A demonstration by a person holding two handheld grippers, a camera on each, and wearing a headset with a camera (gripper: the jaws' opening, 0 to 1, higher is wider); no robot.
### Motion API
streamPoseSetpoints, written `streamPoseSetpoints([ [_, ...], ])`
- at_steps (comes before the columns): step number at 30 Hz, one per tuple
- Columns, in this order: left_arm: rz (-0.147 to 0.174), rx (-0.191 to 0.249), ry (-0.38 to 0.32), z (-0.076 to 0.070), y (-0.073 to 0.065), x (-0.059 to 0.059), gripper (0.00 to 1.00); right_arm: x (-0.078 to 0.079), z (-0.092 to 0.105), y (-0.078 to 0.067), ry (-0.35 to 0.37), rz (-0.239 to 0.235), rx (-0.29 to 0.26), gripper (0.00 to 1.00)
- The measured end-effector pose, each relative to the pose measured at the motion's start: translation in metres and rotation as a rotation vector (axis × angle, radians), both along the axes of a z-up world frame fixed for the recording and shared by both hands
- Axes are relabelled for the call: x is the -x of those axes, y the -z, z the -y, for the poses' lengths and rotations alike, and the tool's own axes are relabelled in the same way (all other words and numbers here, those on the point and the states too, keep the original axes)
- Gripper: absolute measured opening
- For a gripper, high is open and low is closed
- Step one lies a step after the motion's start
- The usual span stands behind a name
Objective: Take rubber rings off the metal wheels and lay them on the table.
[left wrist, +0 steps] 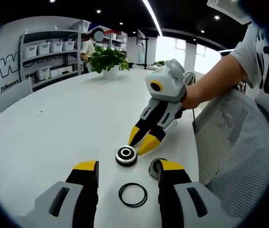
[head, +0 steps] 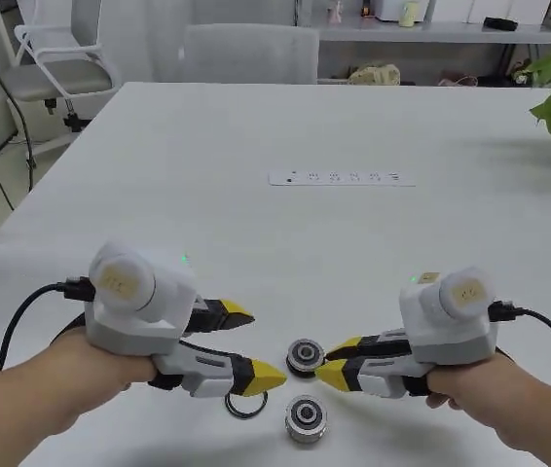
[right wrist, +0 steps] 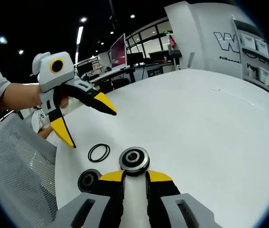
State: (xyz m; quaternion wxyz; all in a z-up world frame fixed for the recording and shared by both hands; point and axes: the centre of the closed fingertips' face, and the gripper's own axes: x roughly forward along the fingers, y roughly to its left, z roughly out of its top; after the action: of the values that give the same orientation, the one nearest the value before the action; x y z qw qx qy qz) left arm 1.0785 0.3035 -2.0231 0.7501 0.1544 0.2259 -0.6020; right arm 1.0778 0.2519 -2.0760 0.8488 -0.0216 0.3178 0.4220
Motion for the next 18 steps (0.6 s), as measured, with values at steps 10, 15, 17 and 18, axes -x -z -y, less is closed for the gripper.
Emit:
streamPoseSetpoints([
  [10, -0.003, -0.008, 0.012, 0.0042, 0.0022, 0.0015, 0.46, 0.0004, 0.0012, 0.0017, -0.008, 0.0, 0.005, 0.07],
  [15, -0.005, -0.012, 0.02, 0.007, 0.0033, 0.0027, 0.46, 0.0004, 0.0018, 0.0022, -0.005, -0.003, 0.001, 0.06],
  [17, -0.004, -0.014, 0.022, 0.0079, 0.0036, 0.0031, 0.46, 0.0005, 0.0024, 0.0017, -0.002, -0.003, 0.0, 0.03],
  [18, -0.005, -0.015, 0.024, 0.0085, 0.0039, 0.0034, 0.46, 0.0005, 0.0026, 0.0015, 0.0, -0.005, -0.003, 0.03],
])
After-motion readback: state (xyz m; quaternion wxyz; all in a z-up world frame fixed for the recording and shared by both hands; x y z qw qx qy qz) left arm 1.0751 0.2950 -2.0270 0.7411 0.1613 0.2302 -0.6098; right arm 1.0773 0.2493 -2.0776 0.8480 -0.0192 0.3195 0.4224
